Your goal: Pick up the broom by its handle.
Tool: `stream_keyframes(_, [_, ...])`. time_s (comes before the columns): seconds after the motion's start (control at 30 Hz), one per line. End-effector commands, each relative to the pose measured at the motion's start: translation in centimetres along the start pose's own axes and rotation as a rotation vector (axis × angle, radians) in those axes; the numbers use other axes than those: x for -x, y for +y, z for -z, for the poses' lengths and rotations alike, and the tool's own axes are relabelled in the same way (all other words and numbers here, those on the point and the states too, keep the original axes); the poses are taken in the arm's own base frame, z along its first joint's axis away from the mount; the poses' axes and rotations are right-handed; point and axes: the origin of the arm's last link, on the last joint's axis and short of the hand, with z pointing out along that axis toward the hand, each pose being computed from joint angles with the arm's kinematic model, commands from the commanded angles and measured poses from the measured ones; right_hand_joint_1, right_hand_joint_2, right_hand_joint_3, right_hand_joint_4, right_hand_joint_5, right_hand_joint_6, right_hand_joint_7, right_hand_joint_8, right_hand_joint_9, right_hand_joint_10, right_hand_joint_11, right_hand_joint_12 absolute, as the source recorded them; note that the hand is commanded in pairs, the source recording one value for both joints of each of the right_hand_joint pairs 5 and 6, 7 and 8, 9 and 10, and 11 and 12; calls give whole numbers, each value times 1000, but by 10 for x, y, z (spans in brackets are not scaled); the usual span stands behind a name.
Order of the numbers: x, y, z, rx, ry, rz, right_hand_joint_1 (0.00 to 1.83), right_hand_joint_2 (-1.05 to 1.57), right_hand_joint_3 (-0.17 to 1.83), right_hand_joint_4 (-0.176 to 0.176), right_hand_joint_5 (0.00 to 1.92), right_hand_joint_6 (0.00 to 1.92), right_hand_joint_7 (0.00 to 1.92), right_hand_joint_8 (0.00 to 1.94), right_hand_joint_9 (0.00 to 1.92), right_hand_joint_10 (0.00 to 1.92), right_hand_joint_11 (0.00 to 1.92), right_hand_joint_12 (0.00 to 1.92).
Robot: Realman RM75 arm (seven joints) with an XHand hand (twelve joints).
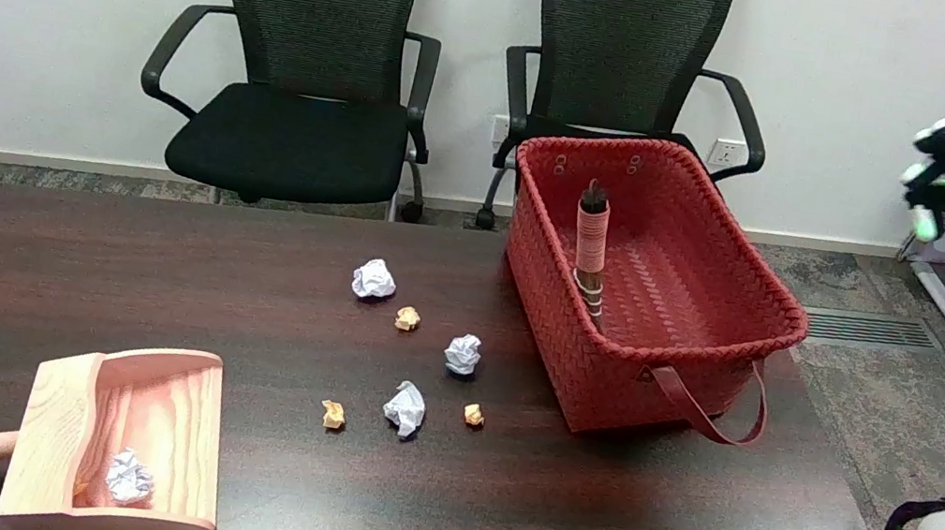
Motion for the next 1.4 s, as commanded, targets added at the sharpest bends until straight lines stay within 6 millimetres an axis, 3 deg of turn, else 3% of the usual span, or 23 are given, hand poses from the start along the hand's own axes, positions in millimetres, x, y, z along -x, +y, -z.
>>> stream_keyframes(0.03, [30,2,11,34,-191,-80,692,1021,1155,-176,1012,1012,1012,1012,1199,1199,1728,1728])
stream_keyframes(0.13, [38,-2,12,13,-244,-118,747,774,1134,-176,864,864,864,864,945,945,1617,1617])
stream_keyframes(0.2, [45,-8,11,-12,-281,-179,774,642,1073,-176,777,777,777,777,727,727,1433,1433])
stream_keyframes(0.23, [50,-12,11,-31,-310,-217,789,564,1037,-176,722,722,722,722,662,662,1319,1319])
stream_keyframes(0.27, [55,-16,11,-46,-338,-252,805,475,994,-176,610,610,610,610,574,574,1073,1073])
stream_keyframes(0.4, [79,-20,18,-4,-434,-332,814,393,898,-176,344,344,344,344,376,376,773,773])
stream_keyframes(0.53, [109,-12,24,112,-518,-308,816,301,875,-176,279,279,279,279,271,271,575,575])
stream_keyframes(0.63, [124,-7,25,168,-565,-301,818,252,824,-173,263,263,263,263,248,248,539,539])
stream_keyframes(0.8, [138,-1,28,187,-576,-301,817,165,818,-120,0,0,0,0,179,179,472,472])
stream_keyframes(1.1, [157,4,34,202,-646,-290,837,36,659,-130,0,0,0,0,175,175,454,454])
stream_keyframes(1.4, [172,31,34,238,-628,-201,838,11,646,-130,0,0,0,0,219,219,456,456])
